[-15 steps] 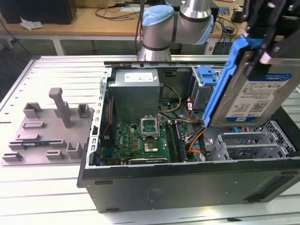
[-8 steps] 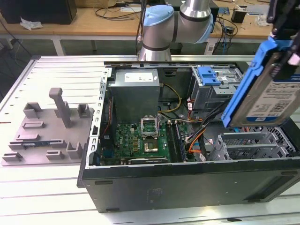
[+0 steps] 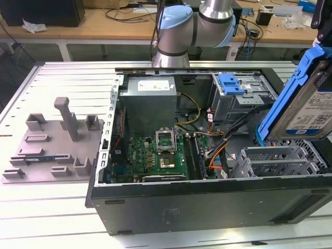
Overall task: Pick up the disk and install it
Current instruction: 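Insert the disk into the insertion slot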
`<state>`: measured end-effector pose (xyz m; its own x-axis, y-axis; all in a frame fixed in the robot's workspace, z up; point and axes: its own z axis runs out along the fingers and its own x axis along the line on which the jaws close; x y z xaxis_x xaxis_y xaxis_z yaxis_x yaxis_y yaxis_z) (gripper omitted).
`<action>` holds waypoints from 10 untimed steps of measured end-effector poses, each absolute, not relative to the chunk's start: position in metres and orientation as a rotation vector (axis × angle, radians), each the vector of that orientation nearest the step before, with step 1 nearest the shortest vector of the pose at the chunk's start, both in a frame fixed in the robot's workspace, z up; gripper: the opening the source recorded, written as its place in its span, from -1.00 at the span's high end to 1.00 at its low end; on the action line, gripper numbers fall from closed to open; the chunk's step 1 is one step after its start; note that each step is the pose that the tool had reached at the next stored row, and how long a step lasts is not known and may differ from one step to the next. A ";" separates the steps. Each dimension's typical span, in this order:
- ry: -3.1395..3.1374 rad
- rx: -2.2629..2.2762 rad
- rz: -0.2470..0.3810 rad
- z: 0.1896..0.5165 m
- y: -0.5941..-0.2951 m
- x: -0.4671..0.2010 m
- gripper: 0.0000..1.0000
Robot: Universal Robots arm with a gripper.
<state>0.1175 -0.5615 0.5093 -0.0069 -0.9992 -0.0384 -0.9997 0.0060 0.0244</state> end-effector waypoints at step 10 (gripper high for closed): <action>2.220 -2.206 0.067 0.503 -0.549 0.120 0.27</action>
